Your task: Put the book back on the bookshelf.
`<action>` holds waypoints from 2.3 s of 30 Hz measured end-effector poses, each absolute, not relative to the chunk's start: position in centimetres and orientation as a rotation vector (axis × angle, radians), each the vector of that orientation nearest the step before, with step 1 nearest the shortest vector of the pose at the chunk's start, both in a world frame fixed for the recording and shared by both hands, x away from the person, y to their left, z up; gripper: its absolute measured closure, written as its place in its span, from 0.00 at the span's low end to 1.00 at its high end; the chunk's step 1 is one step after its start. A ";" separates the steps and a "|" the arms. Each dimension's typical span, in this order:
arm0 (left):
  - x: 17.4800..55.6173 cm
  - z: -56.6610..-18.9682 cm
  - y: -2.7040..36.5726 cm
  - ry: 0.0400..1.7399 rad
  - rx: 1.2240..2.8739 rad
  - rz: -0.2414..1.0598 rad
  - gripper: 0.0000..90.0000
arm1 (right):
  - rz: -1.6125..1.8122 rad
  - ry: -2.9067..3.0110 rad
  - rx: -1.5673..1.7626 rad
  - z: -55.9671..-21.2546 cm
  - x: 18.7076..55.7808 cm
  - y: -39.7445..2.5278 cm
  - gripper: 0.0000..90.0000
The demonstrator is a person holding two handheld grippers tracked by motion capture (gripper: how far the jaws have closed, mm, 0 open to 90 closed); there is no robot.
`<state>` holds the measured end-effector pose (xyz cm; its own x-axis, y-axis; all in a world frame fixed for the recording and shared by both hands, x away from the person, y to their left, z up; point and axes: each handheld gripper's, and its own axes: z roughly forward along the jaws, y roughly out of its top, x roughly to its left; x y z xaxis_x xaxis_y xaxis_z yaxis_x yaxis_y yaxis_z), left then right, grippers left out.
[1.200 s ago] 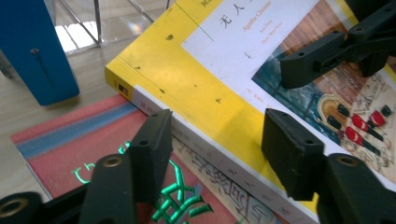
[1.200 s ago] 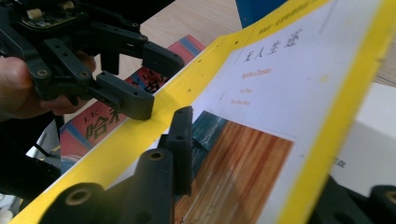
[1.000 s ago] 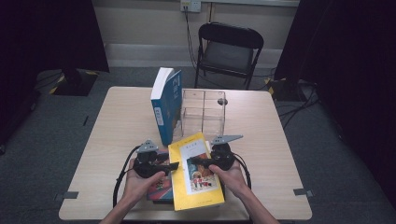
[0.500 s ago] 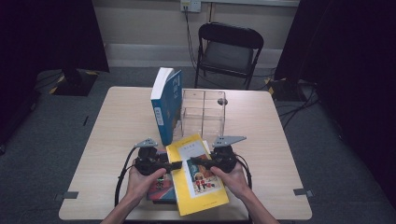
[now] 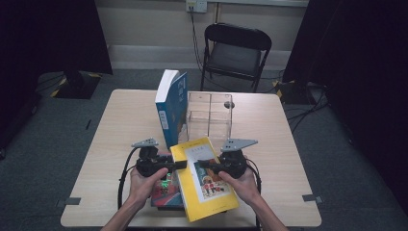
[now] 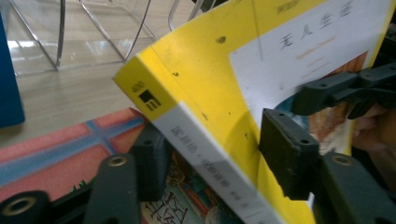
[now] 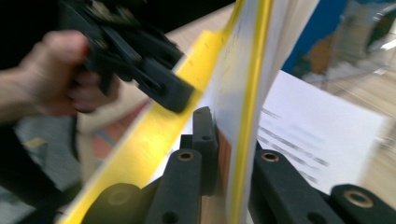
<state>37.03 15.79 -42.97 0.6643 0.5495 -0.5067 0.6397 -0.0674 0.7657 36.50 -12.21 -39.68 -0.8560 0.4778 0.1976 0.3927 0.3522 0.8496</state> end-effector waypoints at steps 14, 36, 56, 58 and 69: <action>38.0 -42.1 15.3 0.940 1.708 -0.114 0.63 | 1.607 2.487 0.877 -39.7 36.9 -12.9 0.94; 38.2 -35.2 15.4 0.767 1.689 0.052 0.79 | 1.757 2.336 0.814 -35.8 37.2 -13.1 0.93; 36.4 -33.9 15.5 0.642 1.671 0.167 0.81 | 1.854 2.264 0.722 -35.2 36.4 -13.2 0.96; 36.3 -33.9 15.5 0.633 1.675 0.169 0.81 | 1.858 2.264 0.717 -35.2 36.3 -13.2 0.96; 36.2 -34.3 14.7 0.597 1.695 0.187 0.73 | 1.856 2.280 0.684 -35.1 35.8 -13.3 0.96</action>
